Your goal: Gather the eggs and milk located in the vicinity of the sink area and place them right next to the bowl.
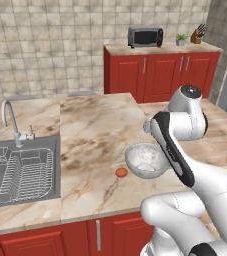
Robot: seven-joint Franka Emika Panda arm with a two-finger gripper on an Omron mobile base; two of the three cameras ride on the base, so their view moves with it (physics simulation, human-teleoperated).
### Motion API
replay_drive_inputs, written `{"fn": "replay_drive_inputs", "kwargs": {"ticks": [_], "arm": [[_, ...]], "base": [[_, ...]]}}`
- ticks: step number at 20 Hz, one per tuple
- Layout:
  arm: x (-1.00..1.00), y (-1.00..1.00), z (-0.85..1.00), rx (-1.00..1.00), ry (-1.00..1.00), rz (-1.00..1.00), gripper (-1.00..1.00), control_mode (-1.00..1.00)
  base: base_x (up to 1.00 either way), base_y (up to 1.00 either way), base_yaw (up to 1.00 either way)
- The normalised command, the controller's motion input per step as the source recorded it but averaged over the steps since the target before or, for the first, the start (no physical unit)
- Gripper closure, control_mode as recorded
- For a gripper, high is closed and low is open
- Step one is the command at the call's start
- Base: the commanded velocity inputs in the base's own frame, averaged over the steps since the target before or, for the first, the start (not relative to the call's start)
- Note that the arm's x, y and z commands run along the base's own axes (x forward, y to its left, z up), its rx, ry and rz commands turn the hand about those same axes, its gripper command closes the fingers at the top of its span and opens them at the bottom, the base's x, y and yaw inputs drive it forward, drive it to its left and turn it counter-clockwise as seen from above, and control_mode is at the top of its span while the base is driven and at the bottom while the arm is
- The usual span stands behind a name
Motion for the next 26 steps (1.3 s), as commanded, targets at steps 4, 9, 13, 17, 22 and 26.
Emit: {"fn": "replay_drive_inputs", "kwargs": {"ticks": [4,9,13,17,22,26], "arm": [[-0.05,-0.11,-0.1,0.11,0.12,0.0,-1.0,-1.0],[0.0,0.0,-0.01,0.0,0.01,0.0,-1.0,-1.0],[0.0,0.0,0.0,0.0,0.0,0.0,-1.0,-1.0],[0.0,0.0,0.0,0.0,0.0,0.0,-1.0,1.0],[0.0,0.0,0.0,0.0,0.0,0.0,-1.0,1.0],[0.0,0.0,0.0,0.0,0.0,0.0,-1.0,1.0]], "base": [[0.0,0.0,0.0],[0.0,0.0,0.0],[0.0,0.0,0.0],[-0.07,0.0,0.0],[-0.83,0.61,0.0],[-0.57,1.0,0.0]]}}
